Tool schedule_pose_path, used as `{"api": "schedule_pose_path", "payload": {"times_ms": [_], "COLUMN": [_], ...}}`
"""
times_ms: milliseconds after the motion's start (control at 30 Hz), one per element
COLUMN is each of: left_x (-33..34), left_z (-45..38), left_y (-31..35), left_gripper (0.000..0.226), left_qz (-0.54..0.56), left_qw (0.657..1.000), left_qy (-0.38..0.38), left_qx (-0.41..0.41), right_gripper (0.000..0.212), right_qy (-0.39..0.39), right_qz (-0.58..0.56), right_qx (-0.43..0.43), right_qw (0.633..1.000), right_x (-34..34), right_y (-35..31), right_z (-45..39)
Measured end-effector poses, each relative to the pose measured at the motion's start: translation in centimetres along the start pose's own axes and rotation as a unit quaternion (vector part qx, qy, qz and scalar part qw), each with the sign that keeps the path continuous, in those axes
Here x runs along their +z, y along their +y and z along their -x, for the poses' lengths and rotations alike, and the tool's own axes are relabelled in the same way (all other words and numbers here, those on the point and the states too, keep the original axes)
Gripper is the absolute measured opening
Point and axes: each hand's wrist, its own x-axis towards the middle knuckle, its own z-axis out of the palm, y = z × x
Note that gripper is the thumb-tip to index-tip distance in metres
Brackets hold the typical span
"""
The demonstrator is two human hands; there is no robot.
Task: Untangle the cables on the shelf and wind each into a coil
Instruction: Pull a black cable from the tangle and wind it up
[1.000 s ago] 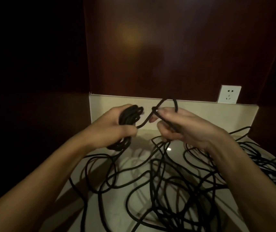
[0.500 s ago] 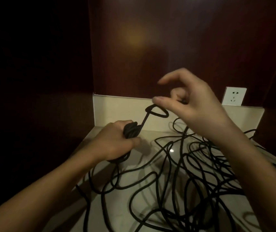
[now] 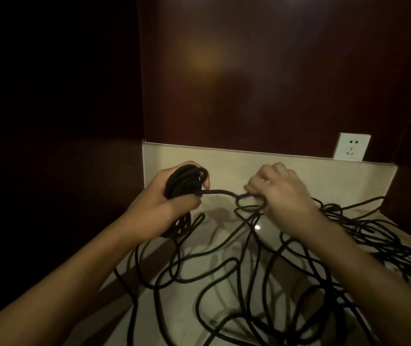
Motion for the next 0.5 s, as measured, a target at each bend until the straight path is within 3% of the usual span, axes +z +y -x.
{"api": "schedule_pose_path", "payload": {"times_ms": [33, 100, 133, 167, 200, 233, 267, 300, 367, 467, 500], "left_x": [0.1, 0.2, 0.1, 0.1, 0.2, 0.3, 0.4, 0.6, 1.1, 1.7, 1.8], "left_z": [-0.1, -0.2, -0.3, -0.4, -0.5, -0.5, -0.6, -0.7, -0.8, -1.2, -1.3], "left_y": [-0.6, -1.5, -1.9, -2.1, -2.3, -2.3, -2.2, -2.0, -1.5, -1.2, -1.2], "left_gripper": [0.02, 0.039, 0.048, 0.05, 0.049, 0.046, 0.038, 0.024, 0.008, 0.006, 0.005], "left_qz": [0.053, 0.177, 0.219, 0.227, 0.21, 0.184, 0.158, 0.137, 0.095, 0.061, 0.064], "left_qw": [0.997, 0.97, 0.956, 0.949, 0.947, 0.947, 0.947, 0.949, 0.957, 0.958, 0.956], "left_qy": [0.024, 0.072, 0.093, 0.117, 0.142, 0.167, 0.189, 0.202, 0.205, 0.214, 0.213], "left_qx": [-0.05, -0.151, -0.175, -0.187, -0.196, -0.204, -0.207, -0.202, -0.181, -0.183, -0.189], "right_gripper": [0.022, 0.033, 0.034, 0.033, 0.031, 0.03, 0.03, 0.033, 0.048, 0.035, 0.029], "right_qy": [0.02, 0.031, 0.033, 0.039, 0.04, 0.028, 0.015, -0.005, 0.063, 0.31, 0.379], "right_qz": [-0.021, -0.25, -0.412, -0.561, -0.651, -0.698, -0.68, -0.632, -0.542, -0.561, -0.522], "right_qx": [-0.042, -0.034, 0.019, 0.079, 0.142, 0.172, 0.183, 0.18, 0.144, 0.117, 0.078], "right_qw": [0.999, 0.967, 0.91, 0.823, 0.745, 0.695, 0.709, 0.753, 0.826, 0.759, 0.76], "right_x": [0.9, 0.8, -0.5, -1.7, -2.8, -3.6, -4.3, -4.9, -5.5, -7.1, -7.4], "right_y": [-0.9, -3.2, -4.4, -5.1, -5.4, -5.4, -5.8, -6.5, -8.0, -10.0, -10.6], "right_z": [0.6, 1.2, 1.3, 1.0, 0.8, 0.8, 0.7, 0.6, 1.0, 1.0, 0.9]}}
